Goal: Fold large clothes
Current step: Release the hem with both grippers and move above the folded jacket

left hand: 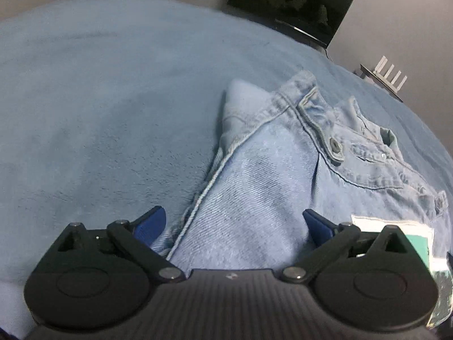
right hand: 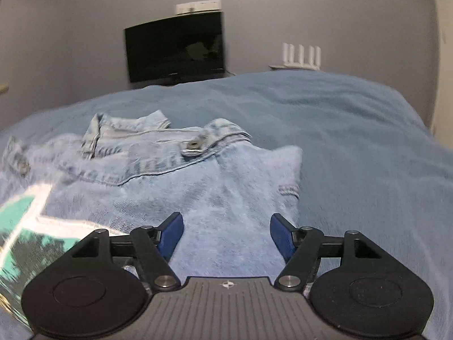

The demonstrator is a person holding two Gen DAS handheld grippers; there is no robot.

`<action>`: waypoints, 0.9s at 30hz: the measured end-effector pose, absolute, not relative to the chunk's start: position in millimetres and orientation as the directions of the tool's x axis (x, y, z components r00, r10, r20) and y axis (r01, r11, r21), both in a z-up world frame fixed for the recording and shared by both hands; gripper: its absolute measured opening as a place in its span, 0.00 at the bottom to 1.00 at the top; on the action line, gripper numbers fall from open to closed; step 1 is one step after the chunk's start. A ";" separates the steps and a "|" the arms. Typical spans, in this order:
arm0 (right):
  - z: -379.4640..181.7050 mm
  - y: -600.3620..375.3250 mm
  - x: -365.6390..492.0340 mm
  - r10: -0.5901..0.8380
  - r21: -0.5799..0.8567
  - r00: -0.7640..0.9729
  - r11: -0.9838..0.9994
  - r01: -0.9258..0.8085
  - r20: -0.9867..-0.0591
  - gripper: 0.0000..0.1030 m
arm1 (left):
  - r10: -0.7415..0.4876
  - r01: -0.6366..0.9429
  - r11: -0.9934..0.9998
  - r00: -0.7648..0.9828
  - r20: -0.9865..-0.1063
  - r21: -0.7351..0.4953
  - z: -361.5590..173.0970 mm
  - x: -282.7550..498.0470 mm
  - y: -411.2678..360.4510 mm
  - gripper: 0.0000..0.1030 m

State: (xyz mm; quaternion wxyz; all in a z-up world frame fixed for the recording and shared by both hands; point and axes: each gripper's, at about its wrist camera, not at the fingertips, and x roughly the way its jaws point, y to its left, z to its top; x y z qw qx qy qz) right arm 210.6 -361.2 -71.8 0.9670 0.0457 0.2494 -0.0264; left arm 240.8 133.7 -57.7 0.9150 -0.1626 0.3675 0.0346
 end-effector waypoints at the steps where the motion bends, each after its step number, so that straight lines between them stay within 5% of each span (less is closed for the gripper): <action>1: -67.7 -358.4 204.9 -0.041 0.074 0.882 0.994 0.085 -0.470 0.65 | -0.007 -0.155 0.971 0.747 -0.665 -0.185 -48.9 233.9 120.5 1.00; 4: -51.9 -338.2 181.9 0.006 0.067 0.914 0.997 0.023 -0.405 0.66 | 0.030 -0.042 0.999 0.822 -0.569 -0.008 -27.6 210.9 83.1 1.00; 9: -37.0 -292.2 161.8 0.133 0.048 0.929 0.991 -0.124 -0.347 0.67 | -0.090 0.086 0.996 0.871 -0.484 -0.032 -7.2 177.0 34.1 1.00; 15: -64.4 -260.9 157.1 0.116 -0.052 0.888 0.987 -0.155 -0.444 0.66 | -0.088 0.171 0.981 0.811 -0.579 0.090 -37.8 165.9 -5.7 1.00; 27: -79.0 -275.8 136.8 -0.001 -0.109 0.860 0.992 -0.063 -0.510 0.63 | -0.088 0.159 0.986 0.758 -0.647 0.051 -54.4 146.7 16.3 1.00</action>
